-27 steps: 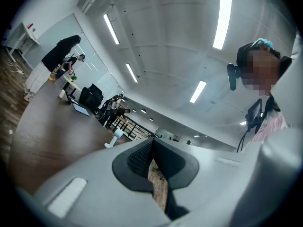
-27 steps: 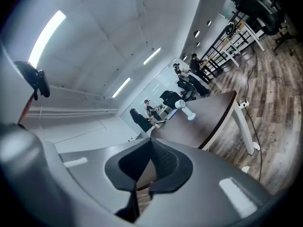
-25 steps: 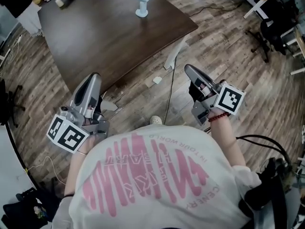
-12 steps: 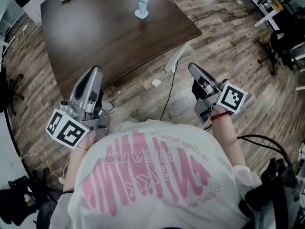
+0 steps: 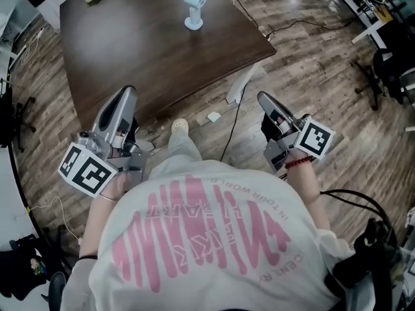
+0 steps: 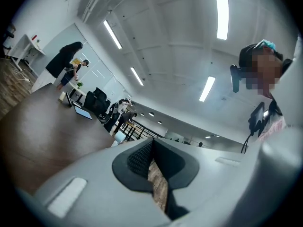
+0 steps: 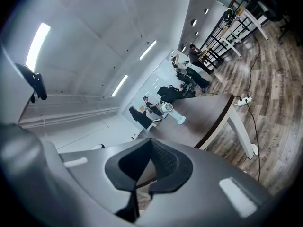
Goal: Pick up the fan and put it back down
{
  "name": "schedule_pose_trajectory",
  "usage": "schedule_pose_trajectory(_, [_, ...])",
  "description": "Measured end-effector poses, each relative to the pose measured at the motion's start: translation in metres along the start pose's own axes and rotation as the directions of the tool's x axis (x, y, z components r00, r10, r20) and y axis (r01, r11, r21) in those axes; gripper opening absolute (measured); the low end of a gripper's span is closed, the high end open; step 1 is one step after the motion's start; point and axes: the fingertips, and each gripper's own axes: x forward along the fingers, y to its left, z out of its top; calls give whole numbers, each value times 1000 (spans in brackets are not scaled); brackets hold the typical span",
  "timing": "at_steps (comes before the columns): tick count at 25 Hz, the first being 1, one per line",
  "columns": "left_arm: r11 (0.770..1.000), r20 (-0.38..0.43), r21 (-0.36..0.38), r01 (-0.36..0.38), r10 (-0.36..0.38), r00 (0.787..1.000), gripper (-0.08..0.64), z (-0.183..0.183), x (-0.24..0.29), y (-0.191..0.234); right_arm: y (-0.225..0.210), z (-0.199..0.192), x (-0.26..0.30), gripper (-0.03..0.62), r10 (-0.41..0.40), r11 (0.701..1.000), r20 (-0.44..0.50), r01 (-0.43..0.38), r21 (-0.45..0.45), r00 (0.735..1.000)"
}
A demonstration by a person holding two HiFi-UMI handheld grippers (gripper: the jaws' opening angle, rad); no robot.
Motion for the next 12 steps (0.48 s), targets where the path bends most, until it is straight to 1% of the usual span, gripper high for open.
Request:
schedule_pose_trajectory(6, [999,-12,30,31,-31,999,17,15,36,9,-17,19,-5,6,-29,999,56,28,21,998])
schedule_pose_trajectory(12, [998,-22,22,56,-55,998,16,14,57,21,-26,21,3,5,-39,999,59,37,31,997])
